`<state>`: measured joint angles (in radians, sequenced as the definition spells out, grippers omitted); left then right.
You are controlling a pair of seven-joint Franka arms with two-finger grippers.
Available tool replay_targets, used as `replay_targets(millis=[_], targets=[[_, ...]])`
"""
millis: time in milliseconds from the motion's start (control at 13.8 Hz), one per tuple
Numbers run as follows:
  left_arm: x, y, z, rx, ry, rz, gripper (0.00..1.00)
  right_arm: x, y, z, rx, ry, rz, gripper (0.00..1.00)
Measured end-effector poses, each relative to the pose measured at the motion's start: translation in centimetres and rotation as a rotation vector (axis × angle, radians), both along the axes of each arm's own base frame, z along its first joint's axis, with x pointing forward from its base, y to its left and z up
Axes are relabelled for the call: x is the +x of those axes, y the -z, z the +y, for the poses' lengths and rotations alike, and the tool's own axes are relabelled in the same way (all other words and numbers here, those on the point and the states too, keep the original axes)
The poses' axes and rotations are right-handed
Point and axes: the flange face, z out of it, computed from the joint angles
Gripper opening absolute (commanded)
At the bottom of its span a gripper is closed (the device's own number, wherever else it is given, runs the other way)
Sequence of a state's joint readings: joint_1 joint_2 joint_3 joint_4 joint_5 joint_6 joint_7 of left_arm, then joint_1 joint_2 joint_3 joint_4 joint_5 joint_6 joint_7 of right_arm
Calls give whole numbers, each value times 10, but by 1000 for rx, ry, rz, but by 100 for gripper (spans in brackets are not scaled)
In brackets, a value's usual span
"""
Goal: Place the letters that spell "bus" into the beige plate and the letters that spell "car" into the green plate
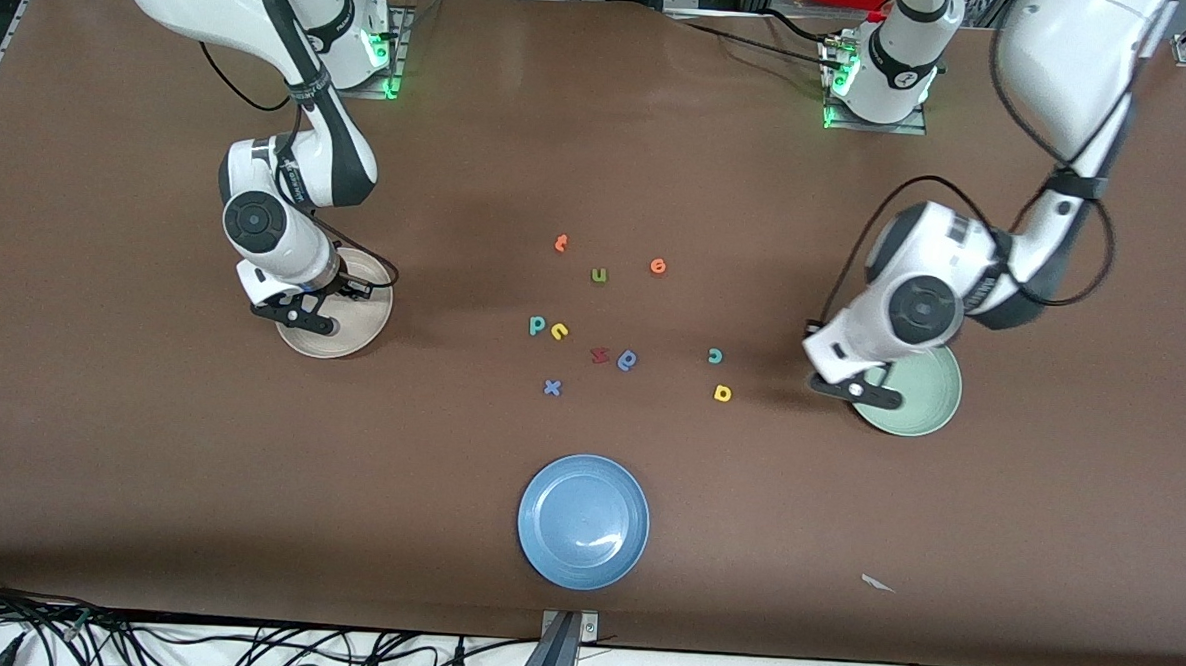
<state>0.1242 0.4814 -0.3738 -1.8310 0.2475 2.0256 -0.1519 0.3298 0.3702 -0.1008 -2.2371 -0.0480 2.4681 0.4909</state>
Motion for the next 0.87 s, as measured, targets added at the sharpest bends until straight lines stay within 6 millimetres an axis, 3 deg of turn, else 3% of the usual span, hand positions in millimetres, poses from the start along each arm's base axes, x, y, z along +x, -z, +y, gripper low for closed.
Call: replay_targets(millis=[145, 290, 434, 579, 724, 869], targets=[[9, 3, 47, 30, 47, 2, 0, 8, -16, 3, 6, 2, -21, 100], [13, 22, 82, 70, 73, 9, 99, 22, -47, 21, 15, 16, -26, 100], [15, 39, 89, 61, 76, 14, 100, 37, -82, 62, 57, 42, -56, 100], [25, 31, 73, 29, 39, -12, 100, 45, -102, 109, 100, 39, -88, 100], [34, 14, 42, -16, -19, -44, 100, 49, -100, 146, 122, 63, -92, 100], [33, 11, 1, -26, -93, -57, 100, 44, -81, 187, 125, 141, -76, 100]])
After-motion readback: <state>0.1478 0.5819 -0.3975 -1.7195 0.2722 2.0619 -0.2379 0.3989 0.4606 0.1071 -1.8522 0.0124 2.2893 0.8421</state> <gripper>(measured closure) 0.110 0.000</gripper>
